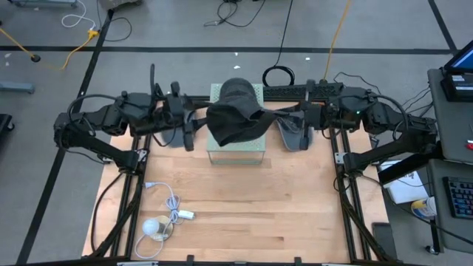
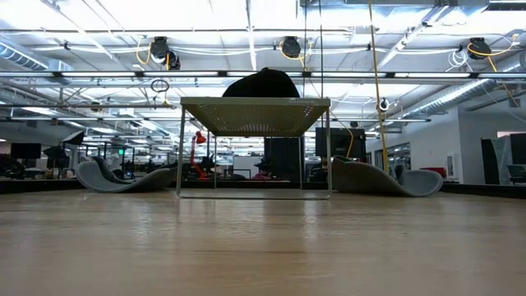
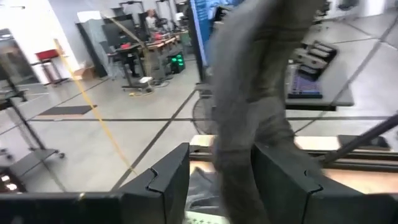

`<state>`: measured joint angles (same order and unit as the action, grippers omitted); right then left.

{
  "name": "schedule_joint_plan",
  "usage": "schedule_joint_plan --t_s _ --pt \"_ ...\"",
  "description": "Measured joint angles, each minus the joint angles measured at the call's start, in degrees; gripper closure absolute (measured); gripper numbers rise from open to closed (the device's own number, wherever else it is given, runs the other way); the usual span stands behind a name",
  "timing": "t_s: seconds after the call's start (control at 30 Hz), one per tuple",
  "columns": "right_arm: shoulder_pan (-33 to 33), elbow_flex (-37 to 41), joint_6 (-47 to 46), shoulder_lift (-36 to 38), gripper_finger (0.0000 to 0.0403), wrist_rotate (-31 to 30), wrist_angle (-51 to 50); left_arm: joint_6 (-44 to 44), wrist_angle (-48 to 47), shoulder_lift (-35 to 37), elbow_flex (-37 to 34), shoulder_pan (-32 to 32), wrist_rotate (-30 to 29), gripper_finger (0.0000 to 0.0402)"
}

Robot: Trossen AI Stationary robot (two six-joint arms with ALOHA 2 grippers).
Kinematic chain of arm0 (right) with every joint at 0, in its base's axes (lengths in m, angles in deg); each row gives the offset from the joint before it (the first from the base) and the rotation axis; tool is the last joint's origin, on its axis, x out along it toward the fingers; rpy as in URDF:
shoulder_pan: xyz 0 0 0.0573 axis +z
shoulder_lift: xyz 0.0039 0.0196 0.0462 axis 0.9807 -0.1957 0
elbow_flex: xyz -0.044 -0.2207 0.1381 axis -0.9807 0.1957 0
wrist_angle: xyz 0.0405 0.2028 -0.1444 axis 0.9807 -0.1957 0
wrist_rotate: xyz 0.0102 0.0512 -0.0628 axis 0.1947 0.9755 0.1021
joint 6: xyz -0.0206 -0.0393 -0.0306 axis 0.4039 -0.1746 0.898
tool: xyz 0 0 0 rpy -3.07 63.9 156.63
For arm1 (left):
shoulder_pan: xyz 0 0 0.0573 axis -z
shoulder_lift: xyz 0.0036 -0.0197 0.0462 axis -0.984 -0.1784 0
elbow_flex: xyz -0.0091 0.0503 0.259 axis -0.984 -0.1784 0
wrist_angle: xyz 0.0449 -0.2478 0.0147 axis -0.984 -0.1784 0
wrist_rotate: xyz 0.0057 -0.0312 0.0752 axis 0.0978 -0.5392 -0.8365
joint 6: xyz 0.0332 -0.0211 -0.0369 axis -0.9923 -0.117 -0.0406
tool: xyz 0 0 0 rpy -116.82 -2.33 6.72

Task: Pick & Place hat
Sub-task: Stack the black cap on top of the black cap on the shelf

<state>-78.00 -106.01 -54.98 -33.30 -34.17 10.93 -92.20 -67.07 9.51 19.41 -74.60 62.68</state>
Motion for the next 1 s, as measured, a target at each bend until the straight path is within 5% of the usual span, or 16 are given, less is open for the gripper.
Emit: schedule_joint_plan --t_s 0.2,0.37,1.0 --pt "0.02 0.00 0.05 0.01 0.0399 6.05 0.06 -3.16 5.25 -0.39 0.00 -0.13 -3.89 0.0227" --pt "0.22 0.00 2.86 -0.17 0.0399 5.74 0.65 -7.38 8.62 -0.49 0.00 -0.28 -1.27 0.0227" --pt "2.43 0.00 16.42 -3.37 0.0399 -0.30 4.47 -15.81 11.28 -2.99 0.00 -0.22 -8.34 0.0227"
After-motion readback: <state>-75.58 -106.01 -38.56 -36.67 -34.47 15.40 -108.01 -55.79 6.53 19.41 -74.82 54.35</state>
